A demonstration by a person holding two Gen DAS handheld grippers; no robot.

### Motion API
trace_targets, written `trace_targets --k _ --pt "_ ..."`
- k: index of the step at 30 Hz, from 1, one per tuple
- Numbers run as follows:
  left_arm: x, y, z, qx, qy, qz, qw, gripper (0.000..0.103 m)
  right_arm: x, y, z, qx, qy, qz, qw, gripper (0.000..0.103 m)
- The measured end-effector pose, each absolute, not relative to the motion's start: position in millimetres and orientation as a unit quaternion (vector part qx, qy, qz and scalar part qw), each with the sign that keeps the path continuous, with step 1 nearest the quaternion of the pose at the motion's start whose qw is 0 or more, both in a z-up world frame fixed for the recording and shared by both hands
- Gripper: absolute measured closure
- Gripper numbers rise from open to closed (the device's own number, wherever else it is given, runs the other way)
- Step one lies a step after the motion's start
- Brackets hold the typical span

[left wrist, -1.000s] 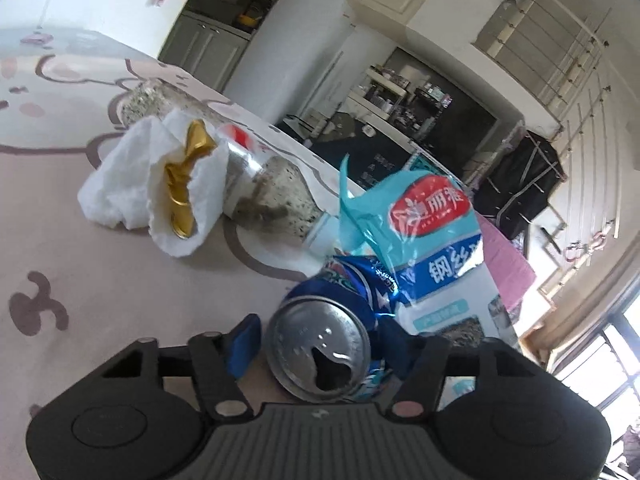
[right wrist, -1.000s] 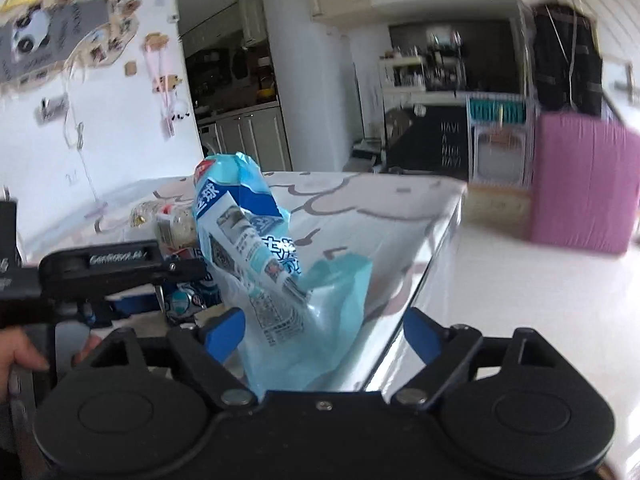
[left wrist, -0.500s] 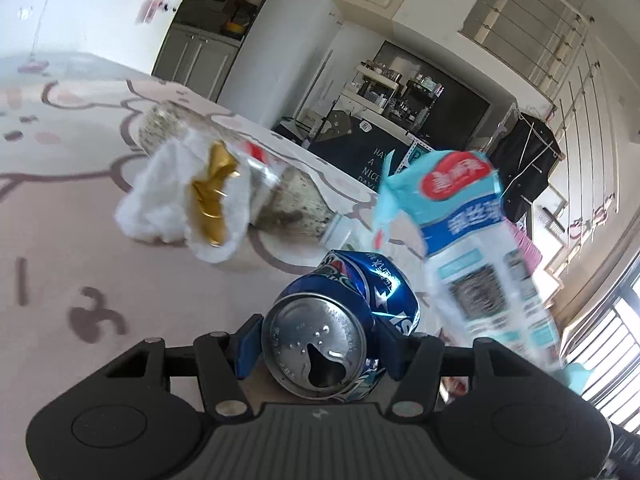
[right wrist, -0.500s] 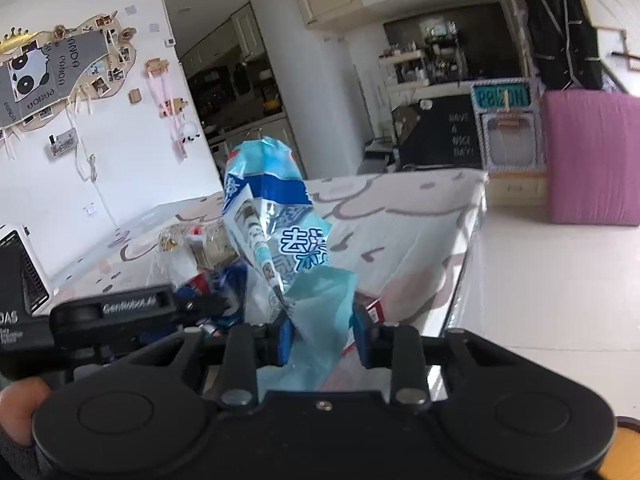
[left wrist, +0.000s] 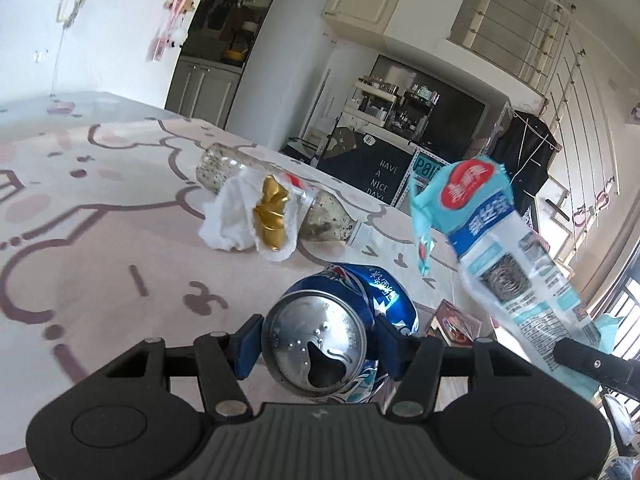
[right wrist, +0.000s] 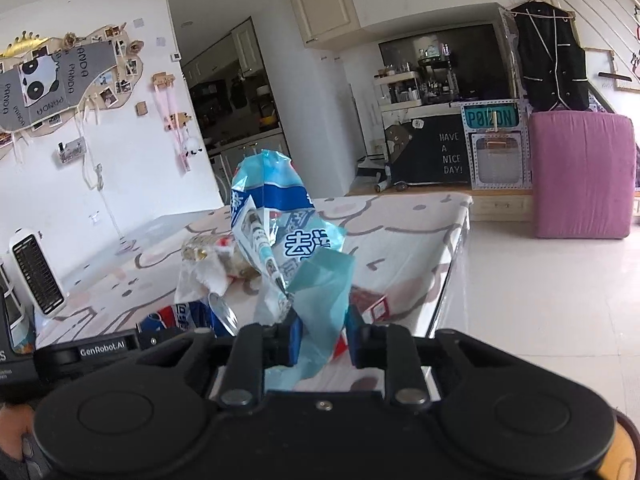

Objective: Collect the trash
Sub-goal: 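Lift the blue can and snack bag off the bed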

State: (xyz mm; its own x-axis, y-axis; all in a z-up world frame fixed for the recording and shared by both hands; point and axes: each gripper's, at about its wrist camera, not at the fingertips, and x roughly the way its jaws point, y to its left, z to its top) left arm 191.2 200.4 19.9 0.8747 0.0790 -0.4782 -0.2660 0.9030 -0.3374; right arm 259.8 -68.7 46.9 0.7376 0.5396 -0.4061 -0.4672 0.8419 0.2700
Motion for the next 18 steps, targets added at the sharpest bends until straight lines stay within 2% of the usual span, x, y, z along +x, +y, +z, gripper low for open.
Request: trace_targets --k 18 --pt "131 174 59 -0.123 0.217 0.125 0.96 0.044 194 -89 65 0.069 0.241 0.248 0.936 0.083"
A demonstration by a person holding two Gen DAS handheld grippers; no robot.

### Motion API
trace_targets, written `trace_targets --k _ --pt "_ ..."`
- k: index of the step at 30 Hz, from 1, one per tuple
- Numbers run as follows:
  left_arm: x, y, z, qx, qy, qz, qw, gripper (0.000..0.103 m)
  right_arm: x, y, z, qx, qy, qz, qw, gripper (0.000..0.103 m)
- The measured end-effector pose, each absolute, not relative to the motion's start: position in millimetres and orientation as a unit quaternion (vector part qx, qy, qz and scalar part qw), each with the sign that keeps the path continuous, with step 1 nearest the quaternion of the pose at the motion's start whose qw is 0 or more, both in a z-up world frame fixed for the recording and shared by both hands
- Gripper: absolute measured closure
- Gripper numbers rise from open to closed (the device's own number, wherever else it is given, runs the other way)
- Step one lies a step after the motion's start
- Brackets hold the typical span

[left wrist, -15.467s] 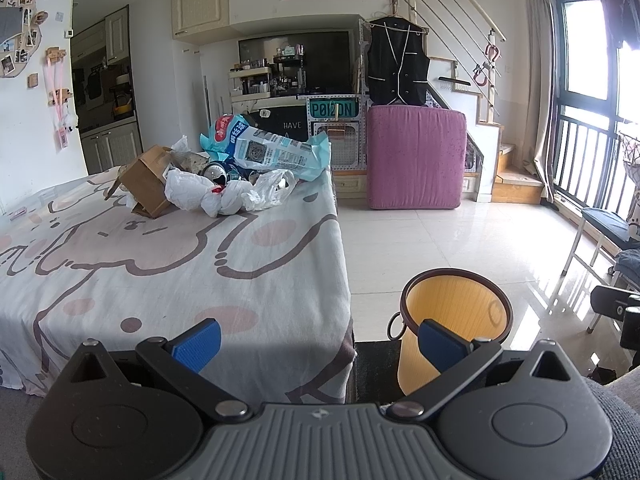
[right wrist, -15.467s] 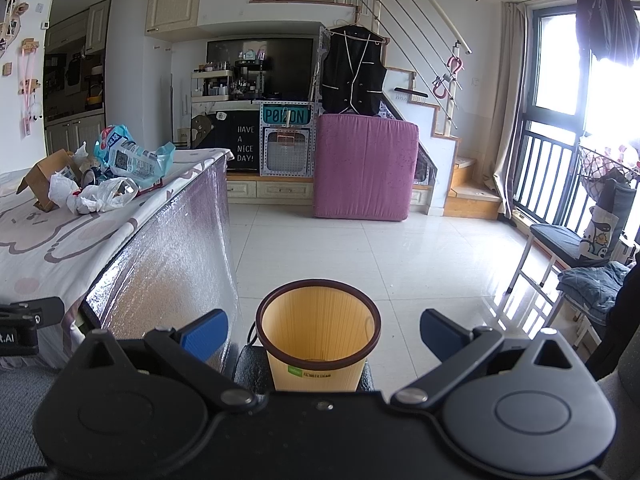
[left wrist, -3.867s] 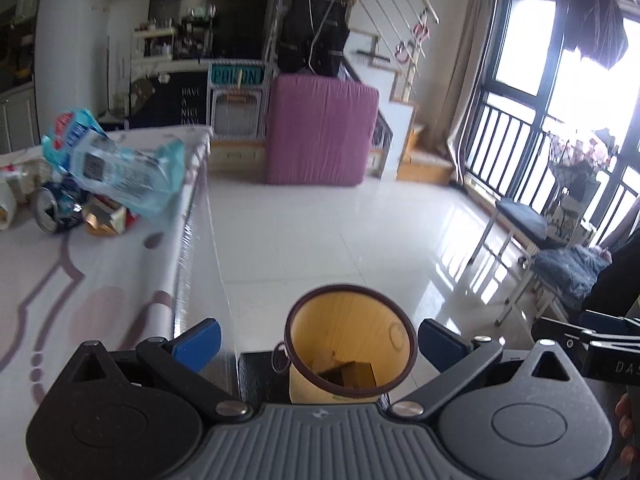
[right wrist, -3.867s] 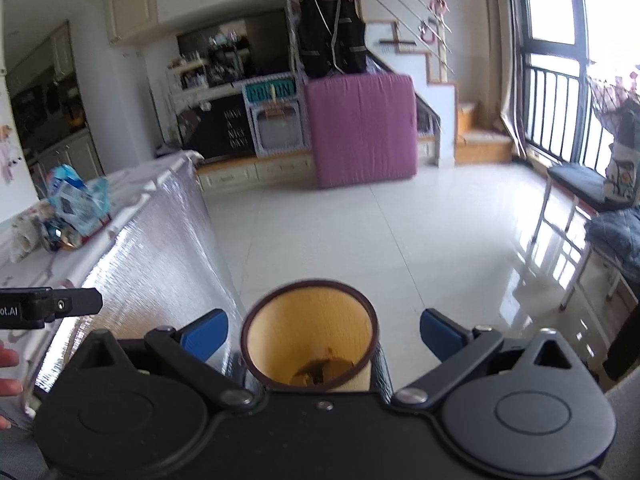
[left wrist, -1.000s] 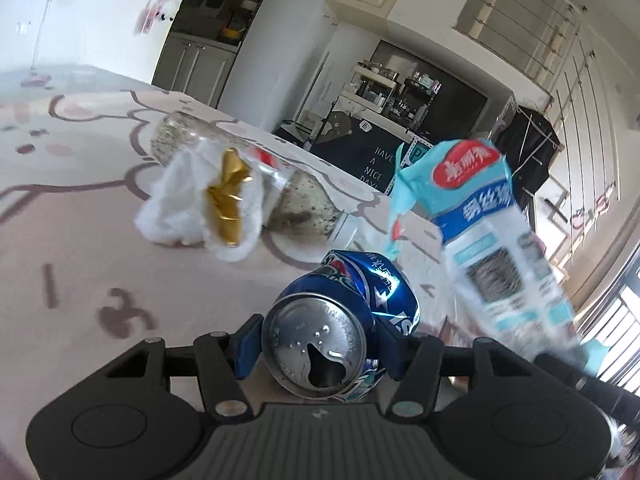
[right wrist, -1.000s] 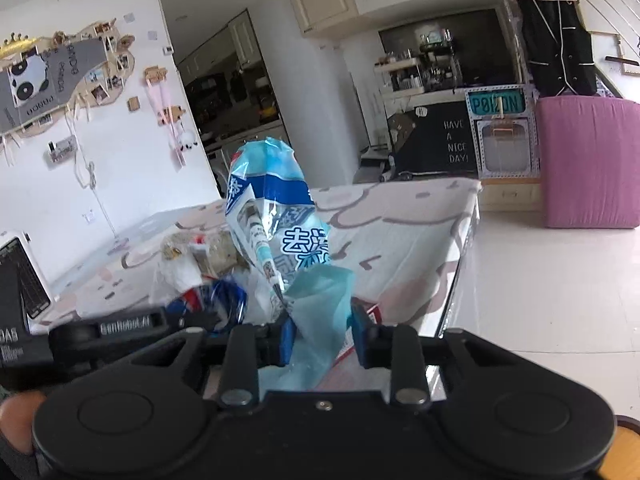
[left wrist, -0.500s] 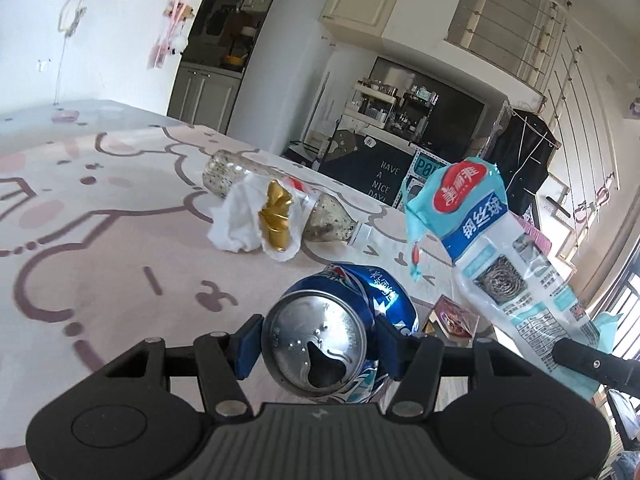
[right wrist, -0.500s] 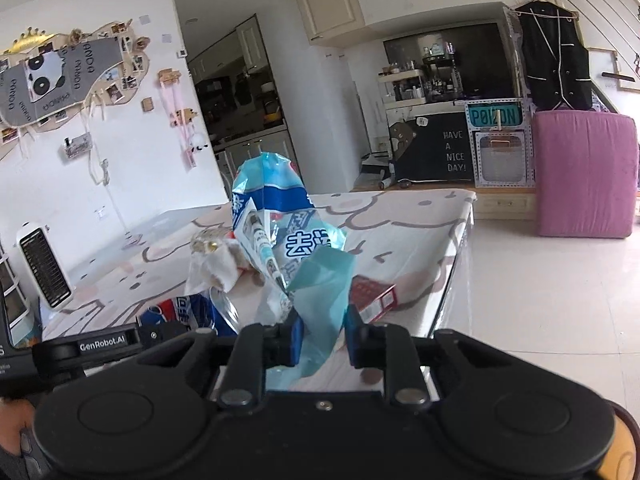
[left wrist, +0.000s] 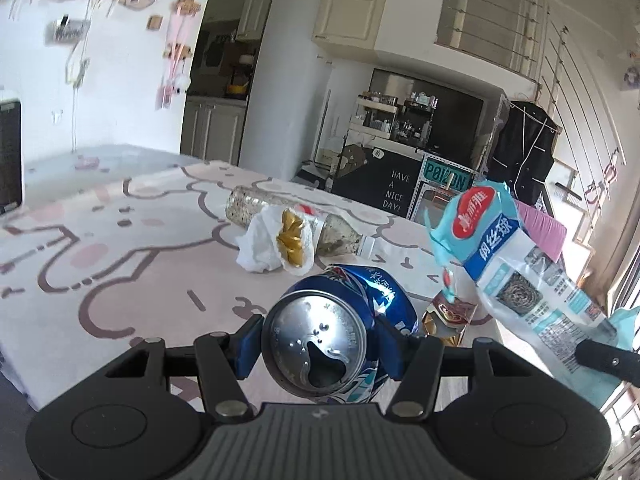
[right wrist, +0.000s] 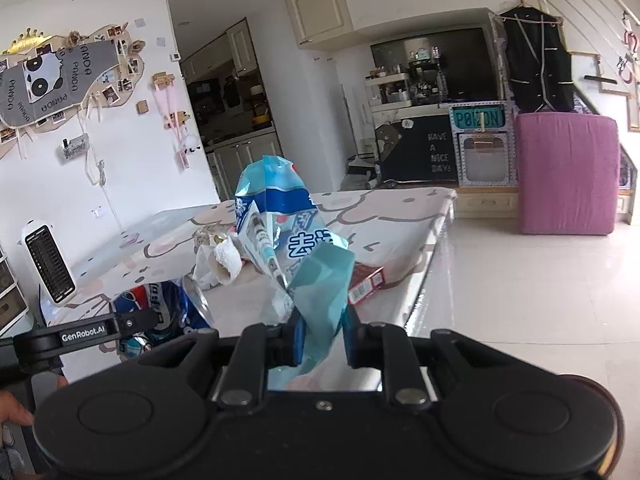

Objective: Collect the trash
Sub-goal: 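Lift the blue can and snack bag off the bed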

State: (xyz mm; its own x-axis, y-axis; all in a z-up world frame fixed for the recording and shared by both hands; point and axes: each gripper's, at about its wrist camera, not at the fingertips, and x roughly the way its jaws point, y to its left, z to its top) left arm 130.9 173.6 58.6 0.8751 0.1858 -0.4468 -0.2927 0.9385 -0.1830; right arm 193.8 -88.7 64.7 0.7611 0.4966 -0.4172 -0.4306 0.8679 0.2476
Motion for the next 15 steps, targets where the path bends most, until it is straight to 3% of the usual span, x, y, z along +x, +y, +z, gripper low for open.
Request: trace_targets --k 15 --pt "113 116 87 -0.077 0.19 0.081 0.975 0.044 148 -145 80 0.075 0.224 0.185 0.954 0.084"
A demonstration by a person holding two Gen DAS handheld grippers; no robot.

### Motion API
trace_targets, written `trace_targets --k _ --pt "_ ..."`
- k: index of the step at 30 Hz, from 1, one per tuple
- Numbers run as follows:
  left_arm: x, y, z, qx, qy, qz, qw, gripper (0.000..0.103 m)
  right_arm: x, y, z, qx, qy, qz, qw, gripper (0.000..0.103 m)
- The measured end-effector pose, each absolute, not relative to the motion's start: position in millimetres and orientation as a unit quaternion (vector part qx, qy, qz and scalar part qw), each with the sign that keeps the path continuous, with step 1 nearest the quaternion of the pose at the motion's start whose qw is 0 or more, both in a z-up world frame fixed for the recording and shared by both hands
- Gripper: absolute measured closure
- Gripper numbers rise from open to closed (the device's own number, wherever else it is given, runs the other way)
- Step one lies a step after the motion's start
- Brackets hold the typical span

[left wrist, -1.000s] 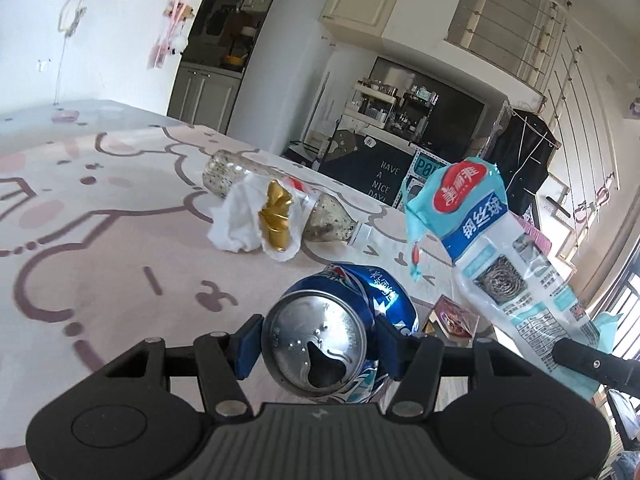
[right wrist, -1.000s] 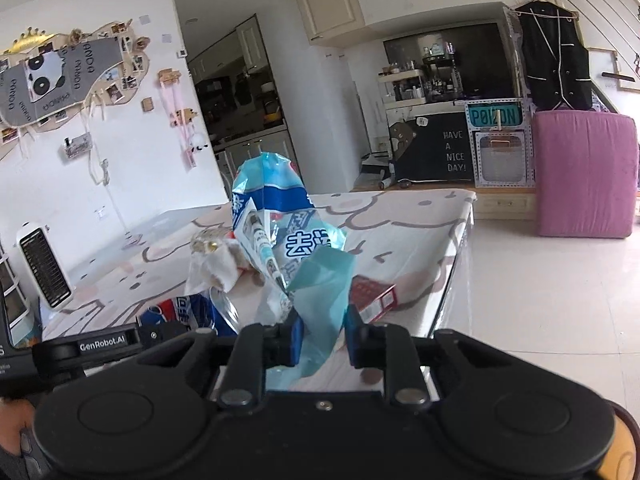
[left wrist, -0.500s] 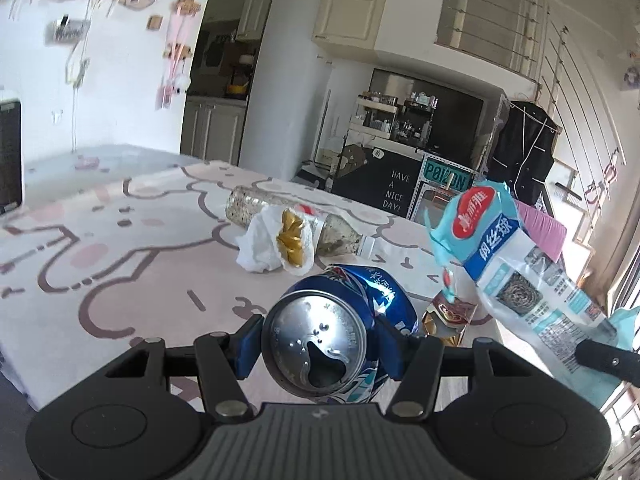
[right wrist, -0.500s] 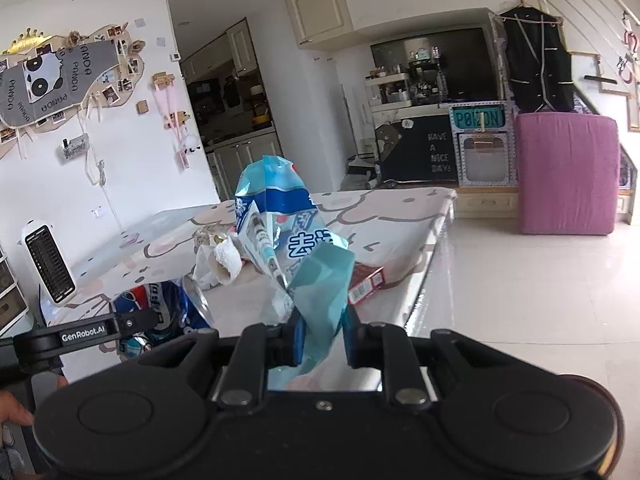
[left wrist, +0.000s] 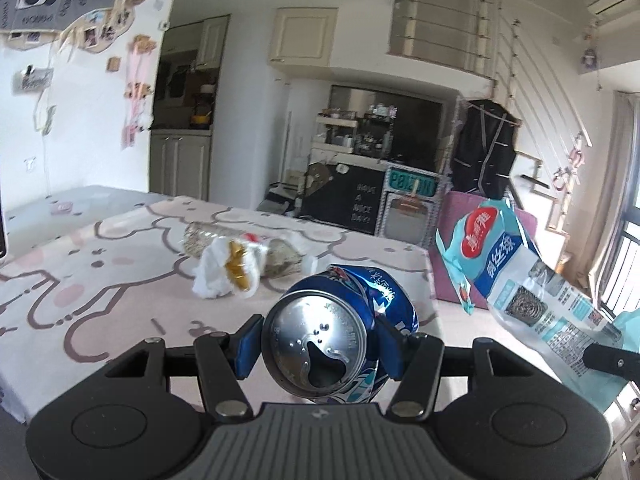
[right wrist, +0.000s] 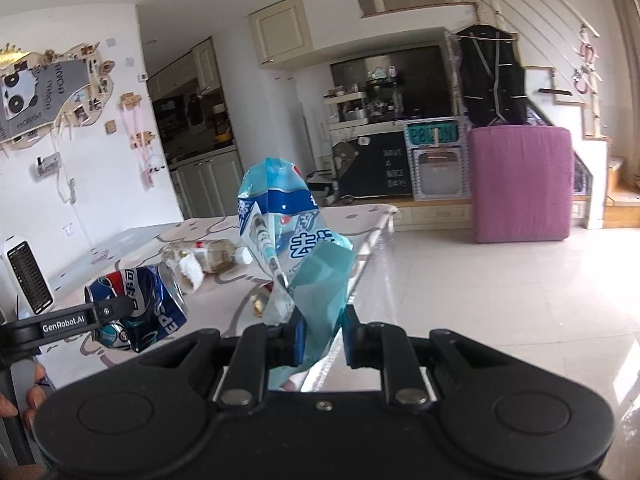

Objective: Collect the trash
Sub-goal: 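Lift the blue can and snack bag off the bed, then carry the blue can with the left gripper while the right gripper carries the snack bag over the wastebasket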

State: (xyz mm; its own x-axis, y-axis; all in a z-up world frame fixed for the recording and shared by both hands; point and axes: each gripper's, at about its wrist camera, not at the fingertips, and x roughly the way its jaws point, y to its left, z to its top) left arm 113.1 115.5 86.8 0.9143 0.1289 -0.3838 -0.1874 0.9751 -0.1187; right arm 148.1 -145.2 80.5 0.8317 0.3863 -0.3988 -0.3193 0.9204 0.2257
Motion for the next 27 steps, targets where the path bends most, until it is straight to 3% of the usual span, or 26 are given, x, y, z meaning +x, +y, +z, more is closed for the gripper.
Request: trace_targets --k 27 --pt "151 -33 61 -0.011 0.234 -0.081 0.969 0.044 108 -297 47 0.102 0.241 0.028 0.965 0.085"
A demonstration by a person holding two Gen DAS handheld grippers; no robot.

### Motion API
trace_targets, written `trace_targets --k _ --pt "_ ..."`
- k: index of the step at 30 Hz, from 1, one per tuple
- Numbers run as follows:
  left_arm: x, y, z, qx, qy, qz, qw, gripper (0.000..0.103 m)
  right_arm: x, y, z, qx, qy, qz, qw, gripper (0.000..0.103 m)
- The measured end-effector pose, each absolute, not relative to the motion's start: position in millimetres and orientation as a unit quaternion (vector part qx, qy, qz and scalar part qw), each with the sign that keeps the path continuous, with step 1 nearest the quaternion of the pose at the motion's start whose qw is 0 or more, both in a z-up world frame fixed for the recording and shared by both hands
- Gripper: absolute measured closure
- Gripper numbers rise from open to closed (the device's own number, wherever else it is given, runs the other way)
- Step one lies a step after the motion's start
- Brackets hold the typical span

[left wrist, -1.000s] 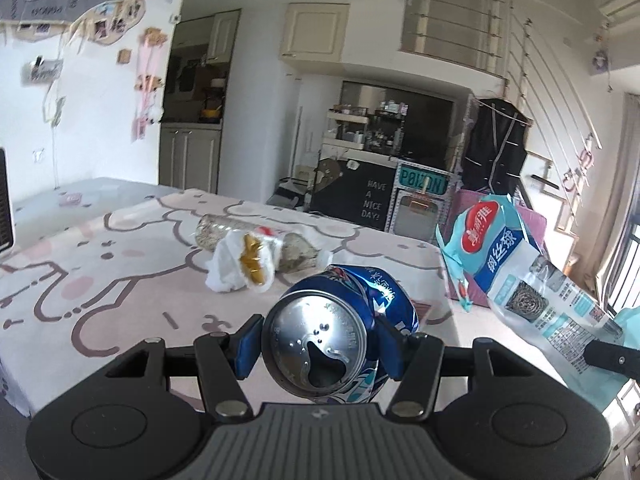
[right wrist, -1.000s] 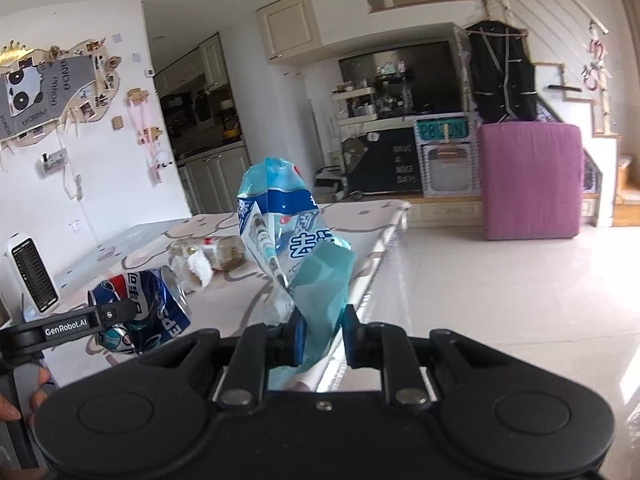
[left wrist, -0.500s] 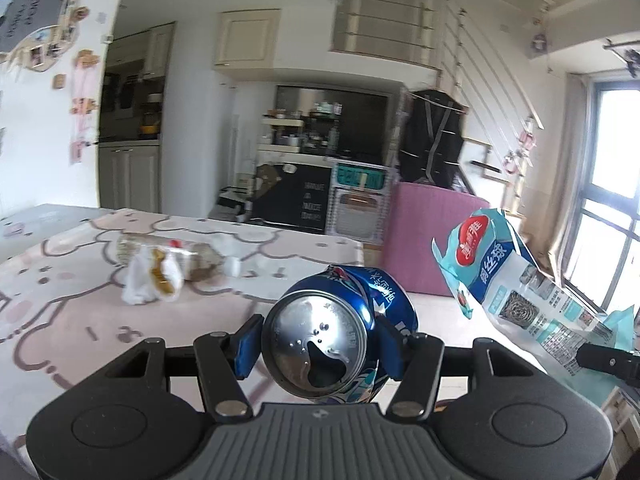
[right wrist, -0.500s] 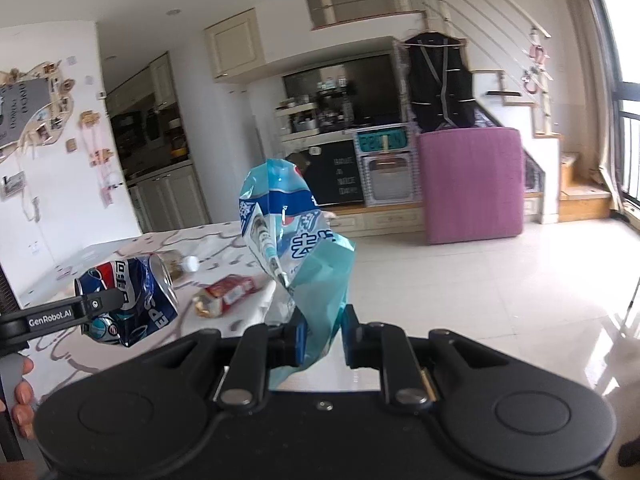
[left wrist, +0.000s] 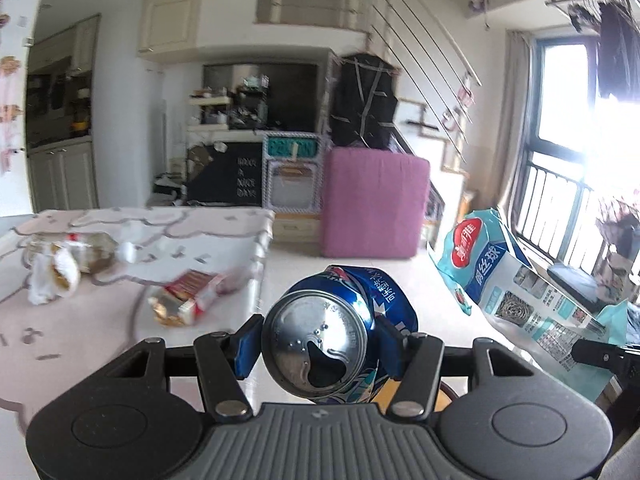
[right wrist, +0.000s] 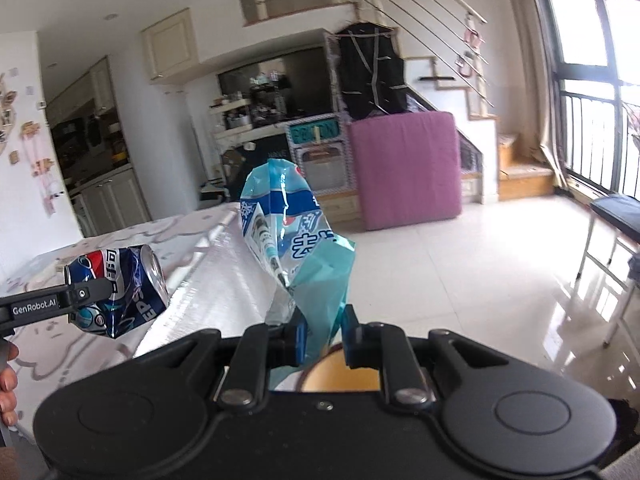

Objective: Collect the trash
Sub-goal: 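Carry the blue can with the left gripper while the right gripper carries the snack bag over the wastebasket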

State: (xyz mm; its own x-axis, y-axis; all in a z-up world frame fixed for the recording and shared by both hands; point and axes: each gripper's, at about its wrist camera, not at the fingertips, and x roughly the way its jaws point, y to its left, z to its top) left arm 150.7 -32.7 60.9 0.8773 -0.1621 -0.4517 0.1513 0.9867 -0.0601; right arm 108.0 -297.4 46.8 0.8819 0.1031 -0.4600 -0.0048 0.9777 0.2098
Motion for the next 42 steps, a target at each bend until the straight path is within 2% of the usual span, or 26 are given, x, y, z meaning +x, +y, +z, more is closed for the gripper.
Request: trace_targets --k 8,16,26,32,37,42 --pt "188 -72 22 0.012 0.285 -0.106 0.953 0.044 121 -333 5 0.112 0.289 0.002 0.951 0.085" --pt "245 -108 -41 0.037 0.359 -0.117 0.925 0.044 156 -363 -47 0.114 0.358 -0.011 0.927 0.085" --pt "309 -160 -125 0.151 0.418 -0.137 0.885 0.044 207 -382 -92 0.08 0.417 -0.002 0.905 0.085" --pt "323 -198 -179 0.228 0.438 -0.174 0.852 0.044 238 -376 -104 0.011 0.459 0.038 0.887 0.085" --pt "332 -213 -215 0.303 0.443 -0.189 0.822 0.044 272 -359 -115 -0.111 0.499 0.085 0.855 0.085" --pt "336 -211 -235 0.314 0.455 -0.192 0.811 0.044 314 -338 -130 -0.154 0.54 0.149 0.814 0.084"
